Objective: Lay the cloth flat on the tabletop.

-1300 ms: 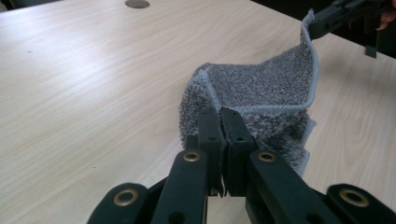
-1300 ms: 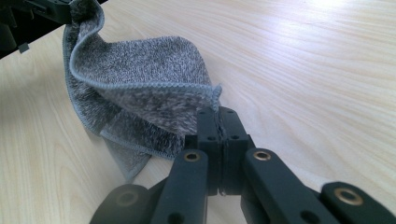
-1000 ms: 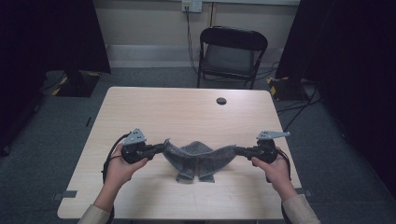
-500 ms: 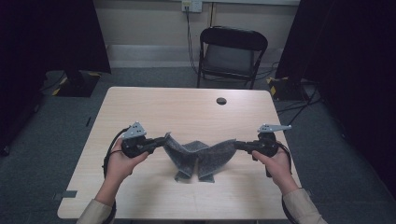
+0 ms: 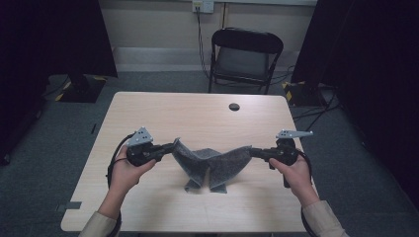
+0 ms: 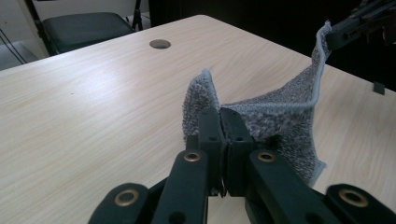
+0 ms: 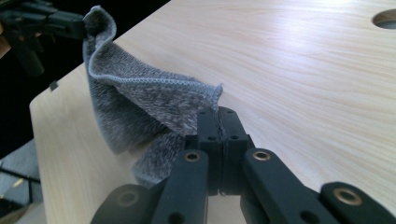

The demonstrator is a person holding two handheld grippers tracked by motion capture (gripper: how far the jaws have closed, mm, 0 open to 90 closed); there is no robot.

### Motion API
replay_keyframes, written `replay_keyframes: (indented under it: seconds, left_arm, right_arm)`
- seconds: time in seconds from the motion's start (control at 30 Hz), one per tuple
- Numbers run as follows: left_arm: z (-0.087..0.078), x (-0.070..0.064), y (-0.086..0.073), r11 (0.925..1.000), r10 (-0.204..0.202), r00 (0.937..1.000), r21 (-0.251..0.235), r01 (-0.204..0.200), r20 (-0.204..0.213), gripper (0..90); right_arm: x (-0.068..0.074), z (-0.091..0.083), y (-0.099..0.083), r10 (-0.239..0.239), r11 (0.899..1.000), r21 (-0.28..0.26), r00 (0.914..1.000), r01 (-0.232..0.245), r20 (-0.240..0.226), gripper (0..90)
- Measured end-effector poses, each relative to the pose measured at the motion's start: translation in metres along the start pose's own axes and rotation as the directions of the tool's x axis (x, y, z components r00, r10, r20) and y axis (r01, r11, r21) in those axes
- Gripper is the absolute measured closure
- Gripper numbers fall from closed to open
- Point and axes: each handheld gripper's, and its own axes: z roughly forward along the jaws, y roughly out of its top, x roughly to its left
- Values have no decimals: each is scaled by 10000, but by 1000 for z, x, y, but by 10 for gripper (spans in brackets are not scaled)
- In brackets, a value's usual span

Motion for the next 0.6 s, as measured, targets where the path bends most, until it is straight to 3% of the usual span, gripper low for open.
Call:
replay_keyframes:
  seconds: [0.17, 0.37, 0.6]
  left_arm:
    - [2, 5, 7, 10000, 7, 9999, -9, -7, -117, 884]
    - [0, 3, 17, 9997, 99, 9999, -223, -97, 74, 884]
    - [-8, 2, 15, 9994, 133, 9999, -314, -136, -73, 885]
  right_arm:
    - [-7, 5, 8, 284, 9996, -86, 9996, -284, 12, 899]
    - [-1, 4, 19, -179, 9998, -14, 9998, 179, -101, 899]
    - [4, -3, 18, -191, 9998, -55, 9998, 190, -109, 899]
